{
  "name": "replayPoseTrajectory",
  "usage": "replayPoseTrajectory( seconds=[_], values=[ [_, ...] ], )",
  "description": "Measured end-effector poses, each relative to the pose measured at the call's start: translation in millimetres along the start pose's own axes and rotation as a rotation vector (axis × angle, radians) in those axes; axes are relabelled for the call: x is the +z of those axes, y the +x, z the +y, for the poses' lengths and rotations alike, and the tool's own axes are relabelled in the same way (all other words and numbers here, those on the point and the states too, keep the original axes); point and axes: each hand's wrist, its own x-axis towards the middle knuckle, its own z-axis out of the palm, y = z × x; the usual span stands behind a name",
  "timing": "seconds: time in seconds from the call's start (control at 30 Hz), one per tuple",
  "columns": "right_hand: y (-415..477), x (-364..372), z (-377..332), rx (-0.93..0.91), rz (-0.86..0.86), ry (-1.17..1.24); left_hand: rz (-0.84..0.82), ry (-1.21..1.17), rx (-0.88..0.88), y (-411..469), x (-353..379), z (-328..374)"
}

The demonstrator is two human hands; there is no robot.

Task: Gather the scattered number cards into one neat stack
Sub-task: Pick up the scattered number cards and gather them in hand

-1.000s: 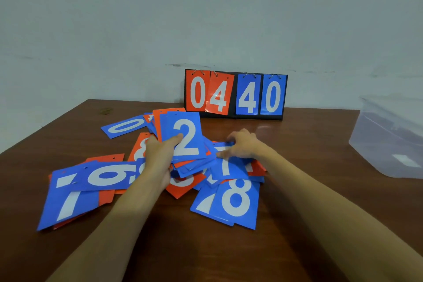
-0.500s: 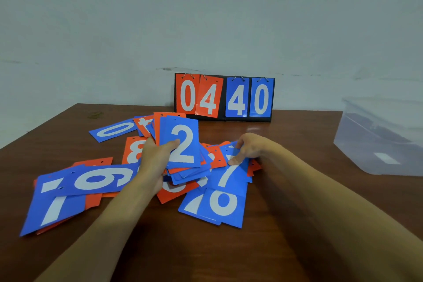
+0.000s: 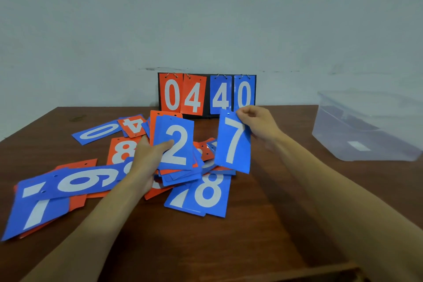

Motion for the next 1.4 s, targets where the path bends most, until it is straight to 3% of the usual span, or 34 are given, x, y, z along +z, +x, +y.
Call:
replayPoseTrajectory(
  seconds=[0.17,0.33,0.43,0.57,0.63,0.9,1.17,1.4],
  values=[
    [-0.7,46.5,-12.5,-0.146,-0.110,-0.144,-0.096,-0.039,0.004,-4.9,3.0,2.2],
    [5.5,80.7,-16.4,-0.211,-0.051,-0.239,-0.122,-0.003,0.007,-2.6,2.6,0.8],
    [13.1,71.9,-3.1,-0.081,-0.021,-0.403,-0.069,-0.040,-0.019,2.2,-0.9,-1.3],
    [17.1,46.4,34.4,0.188,-0.101,-0.907,-0.010,-0.065,-0.018,5.4,-1.7,-2.4],
    [11.6,37.8,43.6,0.260,-0.150,-0.966,-0.003,-0.060,-0.008,4.5,0.3,-2.6],
    [12.9,23.4,49.1,0.384,-0.069,-0.729,0.005,-0.027,0.005,1.2,1.3,-2.5],
    [10.8,9.0,54.7,0.350,0.105,-0.216,-0.002,0.008,0.013,-1.3,4.6,-2.7],
    [-2.1,-23.4,46.5,0.158,0.387,-0.294,-0.016,0.010,0.048,-11.9,16.8,1.5]
  ],
)
